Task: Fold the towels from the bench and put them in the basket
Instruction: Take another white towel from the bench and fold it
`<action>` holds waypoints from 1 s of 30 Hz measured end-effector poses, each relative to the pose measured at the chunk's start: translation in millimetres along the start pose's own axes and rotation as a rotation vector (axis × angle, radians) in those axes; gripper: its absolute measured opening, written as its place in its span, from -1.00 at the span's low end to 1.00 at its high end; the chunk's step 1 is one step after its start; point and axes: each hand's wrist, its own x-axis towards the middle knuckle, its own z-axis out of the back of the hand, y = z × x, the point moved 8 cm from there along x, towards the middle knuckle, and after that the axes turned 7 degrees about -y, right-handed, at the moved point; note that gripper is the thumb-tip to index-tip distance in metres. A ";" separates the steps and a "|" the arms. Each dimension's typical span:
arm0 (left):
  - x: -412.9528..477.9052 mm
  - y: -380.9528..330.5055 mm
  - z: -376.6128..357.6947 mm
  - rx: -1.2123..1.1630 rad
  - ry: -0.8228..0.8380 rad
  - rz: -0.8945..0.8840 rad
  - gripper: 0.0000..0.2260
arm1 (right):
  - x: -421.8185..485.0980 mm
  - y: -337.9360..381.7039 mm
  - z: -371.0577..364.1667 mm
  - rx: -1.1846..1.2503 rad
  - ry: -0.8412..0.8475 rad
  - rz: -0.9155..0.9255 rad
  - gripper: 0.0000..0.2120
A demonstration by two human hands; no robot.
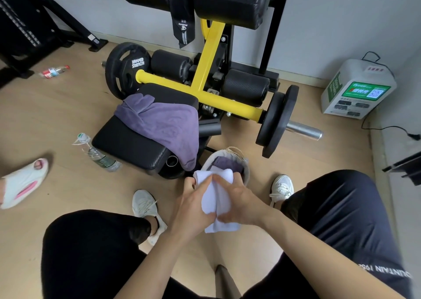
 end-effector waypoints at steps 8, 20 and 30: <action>5.8 9.3 9.6 -0.136 -0.060 0.066 -0.17 | 0.0 6.4 14.9 0.320 -0.102 0.023 0.09; 9.3 10.3 23.8 -0.551 -0.134 0.130 -0.39 | -20.3 22.7 31.3 0.588 -0.107 0.075 -0.37; 10.0 5.4 23.9 -0.817 -0.078 0.180 -0.48 | -16.6 26.5 32.2 0.764 -0.114 0.137 -0.41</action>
